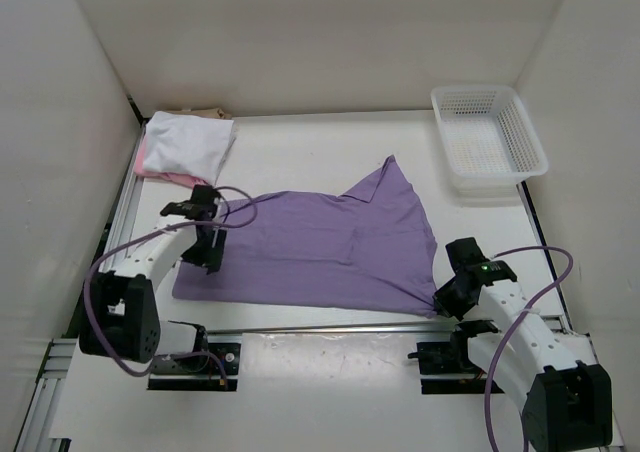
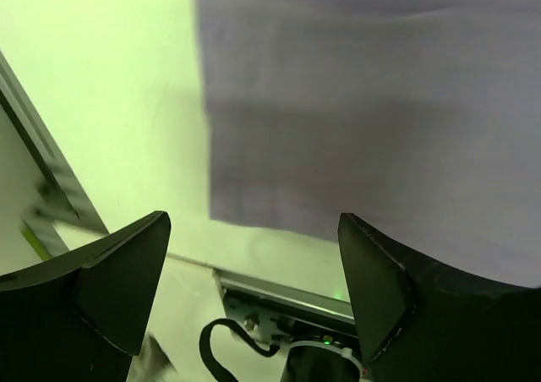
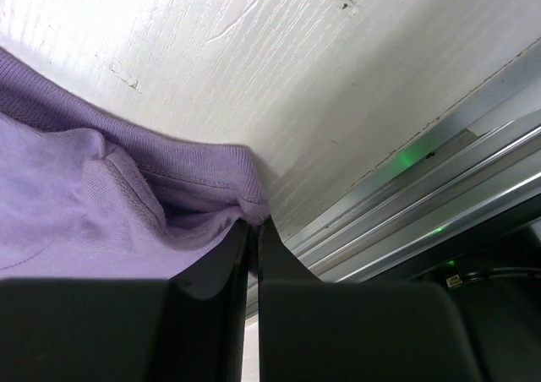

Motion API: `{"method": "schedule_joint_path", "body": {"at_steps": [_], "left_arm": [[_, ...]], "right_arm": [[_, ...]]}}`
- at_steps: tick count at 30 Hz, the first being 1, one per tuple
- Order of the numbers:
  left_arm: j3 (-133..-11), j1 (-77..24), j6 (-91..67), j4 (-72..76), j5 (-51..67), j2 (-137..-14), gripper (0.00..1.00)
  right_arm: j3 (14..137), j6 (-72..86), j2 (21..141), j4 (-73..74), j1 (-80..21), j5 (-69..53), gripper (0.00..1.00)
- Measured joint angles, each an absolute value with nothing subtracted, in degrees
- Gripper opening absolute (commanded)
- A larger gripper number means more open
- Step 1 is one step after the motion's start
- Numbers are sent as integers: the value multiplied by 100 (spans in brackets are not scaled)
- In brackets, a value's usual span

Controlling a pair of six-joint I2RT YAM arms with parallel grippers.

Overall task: Fold and stack the t-shirts
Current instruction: Fold the flattened tshirt in 1/3 of the way

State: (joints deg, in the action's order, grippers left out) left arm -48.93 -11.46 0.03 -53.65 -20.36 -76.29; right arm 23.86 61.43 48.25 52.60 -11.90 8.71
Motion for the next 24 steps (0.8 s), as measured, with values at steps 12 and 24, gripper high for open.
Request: {"method": "schedule_joint_path", "body": {"at_steps": [12, 24], "left_arm": [[-4956, 412, 58, -5417, -1680, -9271, 50], [-4576, 561, 64, -5393, -1479, -8927, 78]], "right_arm": [[2412, 6139, 4886, 5262, -1160, 919, 0], [2674, 6687, 4171, 5975, -1129, 1223, 51]]}}
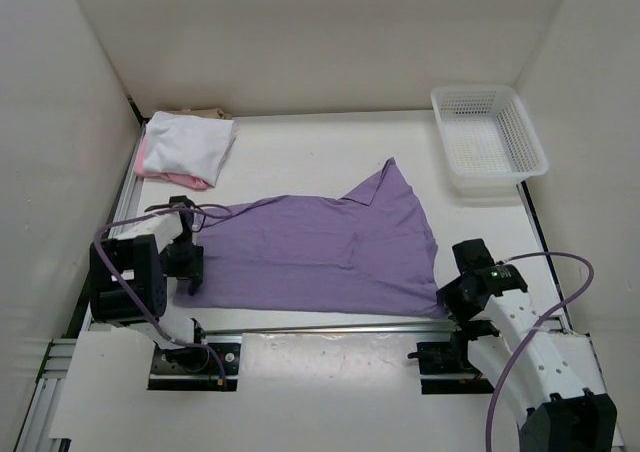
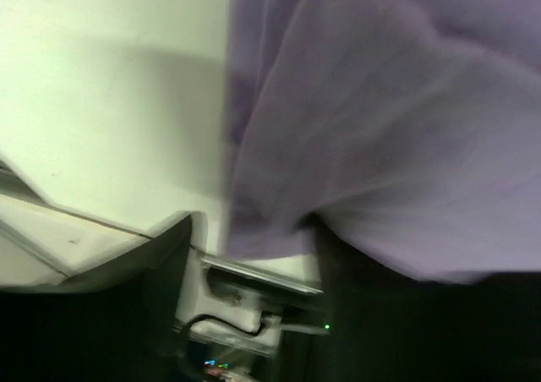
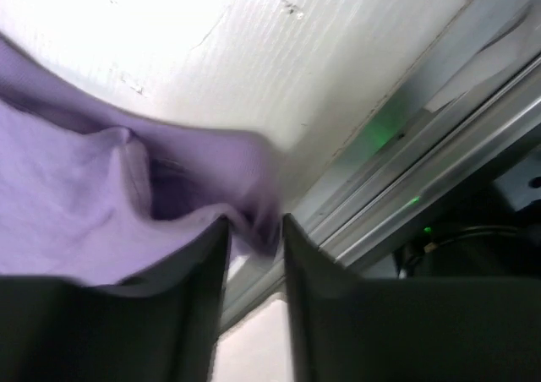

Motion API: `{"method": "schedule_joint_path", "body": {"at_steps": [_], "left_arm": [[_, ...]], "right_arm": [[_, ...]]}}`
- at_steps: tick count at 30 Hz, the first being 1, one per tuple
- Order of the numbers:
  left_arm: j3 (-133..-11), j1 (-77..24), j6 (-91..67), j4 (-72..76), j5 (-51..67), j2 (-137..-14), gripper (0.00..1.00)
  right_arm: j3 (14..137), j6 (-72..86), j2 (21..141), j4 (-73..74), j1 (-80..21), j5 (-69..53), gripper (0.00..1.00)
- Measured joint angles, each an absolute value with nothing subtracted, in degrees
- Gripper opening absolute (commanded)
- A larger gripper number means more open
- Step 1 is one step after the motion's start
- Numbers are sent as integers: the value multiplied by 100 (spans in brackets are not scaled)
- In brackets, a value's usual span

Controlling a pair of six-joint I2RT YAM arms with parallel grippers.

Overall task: Fold and stack the t-shirts
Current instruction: Fold the flattened tshirt in 1/3 of the way, then grap the side of the flattened tshirt furthest away from the robot with both arms

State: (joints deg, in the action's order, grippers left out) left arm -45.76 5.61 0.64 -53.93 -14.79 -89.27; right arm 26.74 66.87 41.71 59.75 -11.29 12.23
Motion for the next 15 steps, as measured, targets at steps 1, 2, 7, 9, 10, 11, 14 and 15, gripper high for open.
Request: {"method": "schedule_joint_path", "body": {"at_steps": [1, 2, 7, 9, 10, 11, 14, 15], "left_arm": [[-4545, 593, 75, -5459, -1577, -8853, 78], [-4545, 628, 43, -5511, -1660, -8790, 80], [-5120, 779, 21, -5675, -2082, -8788, 80], [-5747, 740, 19, -5671, -2185, -8788, 78], [-6110, 683, 16, -5649, -2191, -8790, 77], [-6464, 607, 19, -5629, -2145, -8803, 75], [-7505, 399, 12, -5603, -1747, -9059, 71], [-7793, 353, 12, -5616, -1553, -9229, 71]], "right_arm": [[2689, 6678, 4180, 6016, -1127, 1245, 58], [2727, 6661, 4246, 6045, -1125, 1271, 65], [3791, 6132, 5083, 6261, -1238, 1527, 67], [4766, 5625, 5680, 6246, -1378, 1570, 70], [5277, 5363, 6080, 6134, -1428, 1564, 70], [5839, 5113, 6493, 6123, -1463, 1531, 70], [7561, 4431, 7964, 5916, -1514, 1420, 70], [8147, 4248, 8560, 5846, -1514, 1363, 70]]}}
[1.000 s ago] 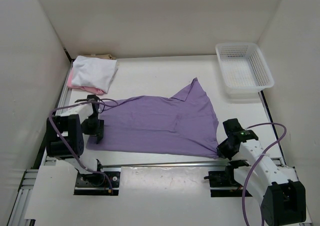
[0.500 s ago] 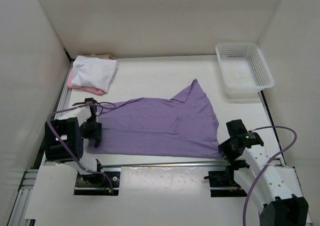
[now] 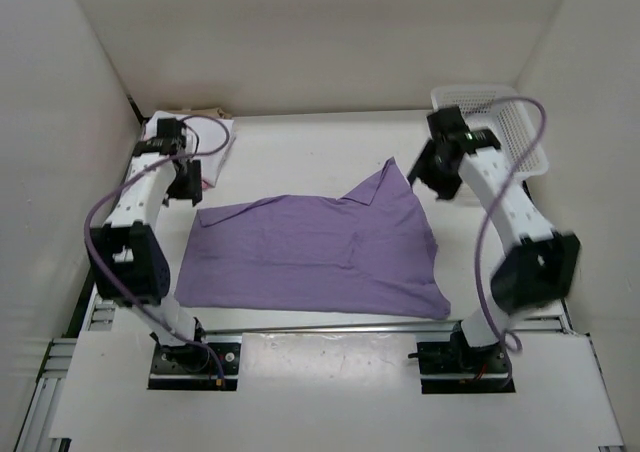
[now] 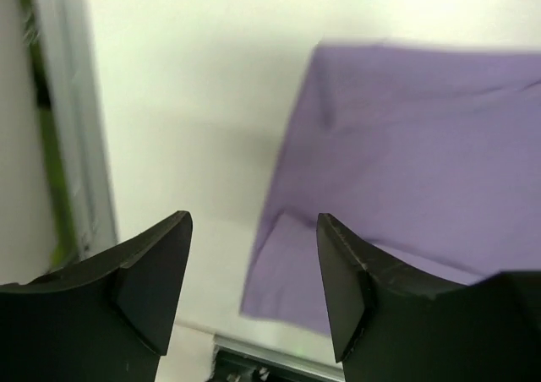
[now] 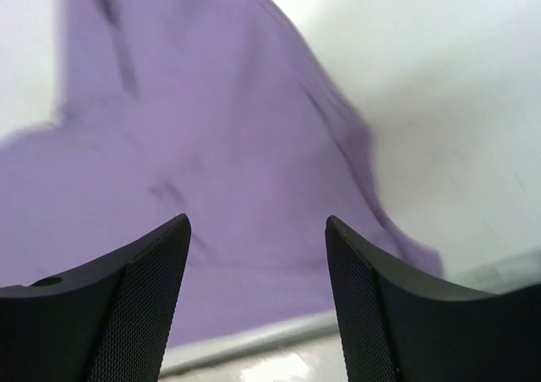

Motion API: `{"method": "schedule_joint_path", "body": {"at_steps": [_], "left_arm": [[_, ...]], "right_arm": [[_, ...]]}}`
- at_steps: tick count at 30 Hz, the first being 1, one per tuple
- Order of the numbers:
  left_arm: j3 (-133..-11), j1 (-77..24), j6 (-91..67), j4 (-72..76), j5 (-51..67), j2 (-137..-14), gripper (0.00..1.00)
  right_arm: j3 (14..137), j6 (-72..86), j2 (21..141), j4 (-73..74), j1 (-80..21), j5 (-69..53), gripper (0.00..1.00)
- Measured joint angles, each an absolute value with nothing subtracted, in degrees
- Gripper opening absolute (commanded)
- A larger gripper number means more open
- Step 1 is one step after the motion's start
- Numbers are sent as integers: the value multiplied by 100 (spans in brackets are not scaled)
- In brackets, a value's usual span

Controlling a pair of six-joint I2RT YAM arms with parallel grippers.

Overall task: Fold and stack the t-shirts
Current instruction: Grap the side of the flattened tshirt furthest away from the robot with both arms

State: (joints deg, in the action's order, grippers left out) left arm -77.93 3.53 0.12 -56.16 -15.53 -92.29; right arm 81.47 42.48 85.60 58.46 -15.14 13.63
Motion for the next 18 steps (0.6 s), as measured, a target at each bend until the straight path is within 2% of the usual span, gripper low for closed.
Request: {"method": "schedule_joint_path", "body": {"at_steps": [4, 9, 15, 18], "left_arm": [[-8753, 292, 12, -5697, -886, -10361, 73], [-9013, 292, 8, -5911, -401, -11404, 73], [-9135, 322, 8, -6130, -128, -11653, 76], [-9179, 327, 3, -6145, 8, -11684, 76]], "right_arm": [[10261, 3774, 10787, 5636, -1514, 1066, 67], [12278, 3701, 13102, 5408, -1514, 731, 67], [12409, 4147, 14025, 4890, -1514, 670, 67], [12473, 4364, 14059, 4641, -1514, 589, 61]]}}
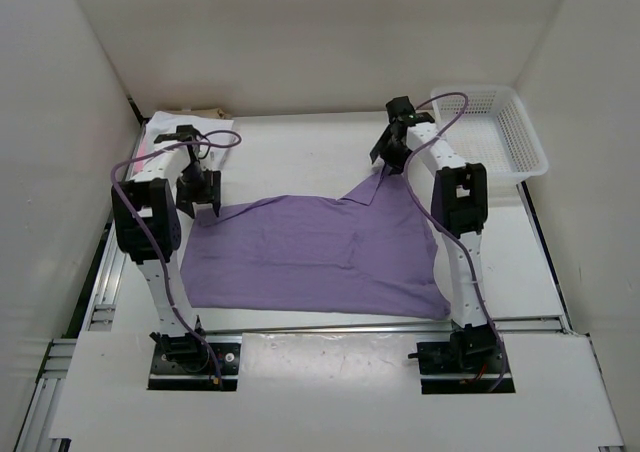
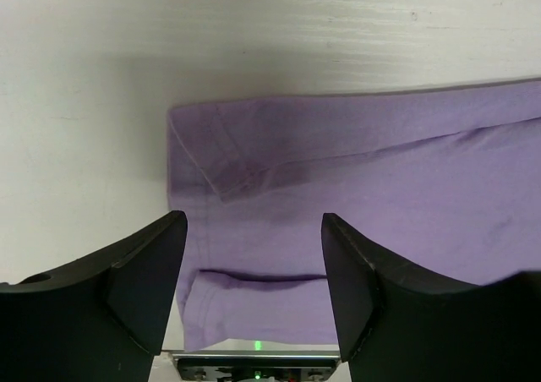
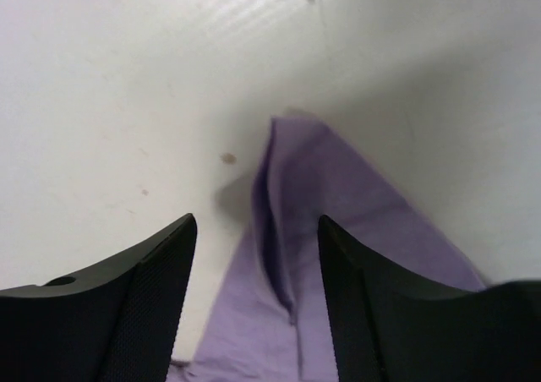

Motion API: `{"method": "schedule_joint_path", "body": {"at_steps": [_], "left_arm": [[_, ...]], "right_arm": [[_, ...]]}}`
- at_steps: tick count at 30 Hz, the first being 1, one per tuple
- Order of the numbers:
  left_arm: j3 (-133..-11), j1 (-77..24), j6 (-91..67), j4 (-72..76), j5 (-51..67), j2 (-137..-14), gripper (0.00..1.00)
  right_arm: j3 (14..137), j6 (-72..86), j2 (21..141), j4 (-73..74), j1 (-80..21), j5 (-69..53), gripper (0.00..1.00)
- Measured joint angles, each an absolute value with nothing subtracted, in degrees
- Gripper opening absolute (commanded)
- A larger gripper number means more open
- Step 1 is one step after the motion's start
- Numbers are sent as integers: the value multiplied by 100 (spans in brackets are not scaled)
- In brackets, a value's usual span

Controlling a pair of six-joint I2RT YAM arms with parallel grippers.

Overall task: Fold and stack the t-shirts
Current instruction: Grap the side of the flattened tshirt furthest away from the robot with both arms

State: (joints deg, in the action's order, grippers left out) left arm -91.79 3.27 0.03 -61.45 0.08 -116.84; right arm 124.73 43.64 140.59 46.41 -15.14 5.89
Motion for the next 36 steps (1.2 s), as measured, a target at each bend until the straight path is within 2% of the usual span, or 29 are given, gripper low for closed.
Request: {"method": "schedule_joint_path", "body": {"at_steps": [3, 4, 8, 11, 15, 17, 18, 22, 25, 29, 33, 34, 36], "left_arm": [[-9179, 327, 1, -6169, 121, -11762, 74], [-9179, 329, 1, -6173, 169, -11802, 74], [-9179, 329, 1, -6217, 257, -12044, 71], [-9179, 336, 1, -6287, 224, -12219, 71], [-9179, 351, -3, -6276, 123, -12252, 71], [-9179, 360, -5, -6263, 84, -12252, 66], [-9179, 364, -5, -6248, 58, -12252, 61], [-9179, 364, -3, -6204, -10, -12252, 60], [-9174, 362, -5, -6182, -56, -12250, 67], [-9122, 346, -5, -6082, -130, -12193, 66], [-9065, 346, 3, -5885, -303, -12112, 50], [-9056, 346, -8, -5843, -346, -12105, 41], [-9050, 346, -23, -5793, -390, -12103, 33]], "right_arm": [[12523, 4525, 14145, 4383, -1514, 563, 47], [12519, 4578, 14164, 4342, -1514, 561, 38], [12444, 4681, 14173, 4257, -1514, 580, 23], [12368, 4696, 14153, 4178, -1514, 580, 18], [12248, 4622, 14097, 4125, -1514, 591, 5], [12164, 4565, 14051, 4084, -1520, 635, 1], [12101, 4539, 14014, 4045, -1533, 663, 1], [11813, 4388, 13828, 4012, -1605, 814, 0], [11723, 4261, 13767, 4032, -1656, 904, 0], [11721, 4130, 13760, 4034, -1688, 976, 0], [11721, 4045, 13756, 4038, -1695, 1007, 0], [11721, 4027, 13753, 4042, -1695, 1013, 0], [11721, 4001, 13751, 4047, -1695, 1020, 0]]}}
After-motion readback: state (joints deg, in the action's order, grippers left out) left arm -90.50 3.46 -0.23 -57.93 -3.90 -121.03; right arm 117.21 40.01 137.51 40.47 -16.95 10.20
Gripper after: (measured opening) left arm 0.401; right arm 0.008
